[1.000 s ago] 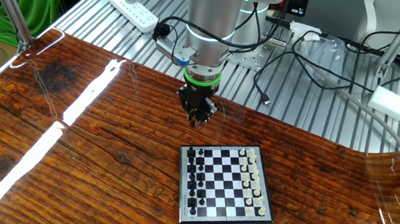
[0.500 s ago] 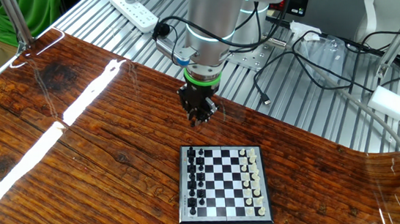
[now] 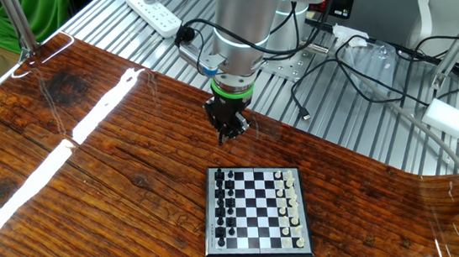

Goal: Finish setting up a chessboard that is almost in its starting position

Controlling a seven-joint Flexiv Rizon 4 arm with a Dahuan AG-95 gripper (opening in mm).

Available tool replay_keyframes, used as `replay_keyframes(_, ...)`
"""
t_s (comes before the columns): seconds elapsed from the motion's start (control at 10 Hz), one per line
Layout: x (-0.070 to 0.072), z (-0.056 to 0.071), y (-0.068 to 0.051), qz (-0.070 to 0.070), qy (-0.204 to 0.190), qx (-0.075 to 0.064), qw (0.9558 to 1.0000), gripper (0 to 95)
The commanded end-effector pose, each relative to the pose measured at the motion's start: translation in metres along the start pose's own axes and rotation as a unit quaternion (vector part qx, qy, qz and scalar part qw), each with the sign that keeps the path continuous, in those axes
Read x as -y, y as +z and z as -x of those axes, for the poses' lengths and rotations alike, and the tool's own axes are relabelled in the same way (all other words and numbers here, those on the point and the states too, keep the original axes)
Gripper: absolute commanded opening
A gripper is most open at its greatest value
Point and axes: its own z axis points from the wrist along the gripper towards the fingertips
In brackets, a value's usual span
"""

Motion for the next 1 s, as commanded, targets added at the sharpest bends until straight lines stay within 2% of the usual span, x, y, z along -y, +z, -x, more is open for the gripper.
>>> replay_keyframes(0.1,-0.0006,0.0001,0.0004,-0.001,-0.001,-0.002,1.0000,0.0)
replay_keyframes(1.0,-0.0025,-0.0015,-0.0047,-0.002,0.007,-0.017,0.9998,0.0)
